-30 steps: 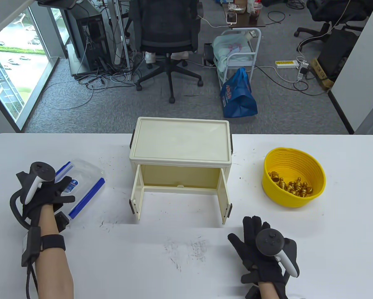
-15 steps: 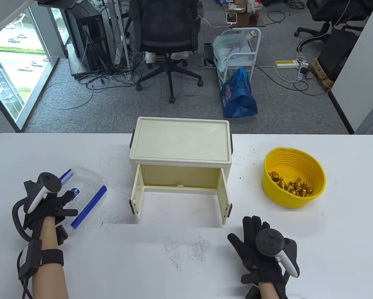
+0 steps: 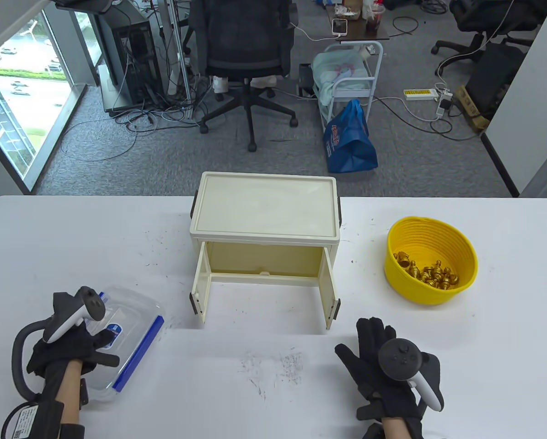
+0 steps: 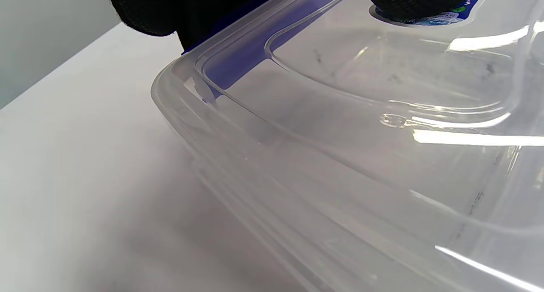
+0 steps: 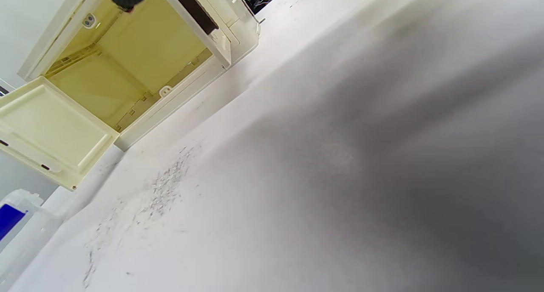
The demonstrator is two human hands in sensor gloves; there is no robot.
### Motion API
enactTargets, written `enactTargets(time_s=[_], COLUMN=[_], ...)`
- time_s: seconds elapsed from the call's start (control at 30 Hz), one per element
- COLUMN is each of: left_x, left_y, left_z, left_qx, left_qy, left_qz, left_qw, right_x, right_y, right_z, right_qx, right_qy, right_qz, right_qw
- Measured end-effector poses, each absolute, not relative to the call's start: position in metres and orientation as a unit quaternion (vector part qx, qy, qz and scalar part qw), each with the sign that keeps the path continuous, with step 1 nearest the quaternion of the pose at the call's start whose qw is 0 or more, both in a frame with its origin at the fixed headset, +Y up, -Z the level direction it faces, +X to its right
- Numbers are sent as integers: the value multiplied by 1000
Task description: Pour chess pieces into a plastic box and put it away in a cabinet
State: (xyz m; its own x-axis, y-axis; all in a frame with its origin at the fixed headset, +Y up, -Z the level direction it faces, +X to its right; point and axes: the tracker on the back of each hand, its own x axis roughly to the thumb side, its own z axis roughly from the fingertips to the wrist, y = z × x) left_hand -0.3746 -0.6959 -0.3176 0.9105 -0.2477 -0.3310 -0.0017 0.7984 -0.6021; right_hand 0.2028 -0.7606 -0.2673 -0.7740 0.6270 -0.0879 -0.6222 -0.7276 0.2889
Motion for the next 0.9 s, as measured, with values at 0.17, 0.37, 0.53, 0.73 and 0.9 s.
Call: enactTargets(time_s=[0.17,0.37,0.53,0.73,0.9], left_x=[-355,-314,-271,-214,-171], left_y=[-693,-693,-694,-697,-700], left_z=[-301,-289,-283,-278,-278], left_qx=[-338,-336,-317,-286,-271], left_qy=[117,-2,-73,-119,-102], left_qz=[-92,-129,-141,-154,-147], left_qw=[929,933,935,938,946], right_x=[204,205,204,204,204], right_y=[-760,-759,-759,-758,-758], right_z=[-267,-267,-267,-267,-266], right_qx=[9,8,7,9,8], right_qy=[151,152,154,159,160], right_qz=[928,925,925,924,924], right_qw=[341,348,346,348,348])
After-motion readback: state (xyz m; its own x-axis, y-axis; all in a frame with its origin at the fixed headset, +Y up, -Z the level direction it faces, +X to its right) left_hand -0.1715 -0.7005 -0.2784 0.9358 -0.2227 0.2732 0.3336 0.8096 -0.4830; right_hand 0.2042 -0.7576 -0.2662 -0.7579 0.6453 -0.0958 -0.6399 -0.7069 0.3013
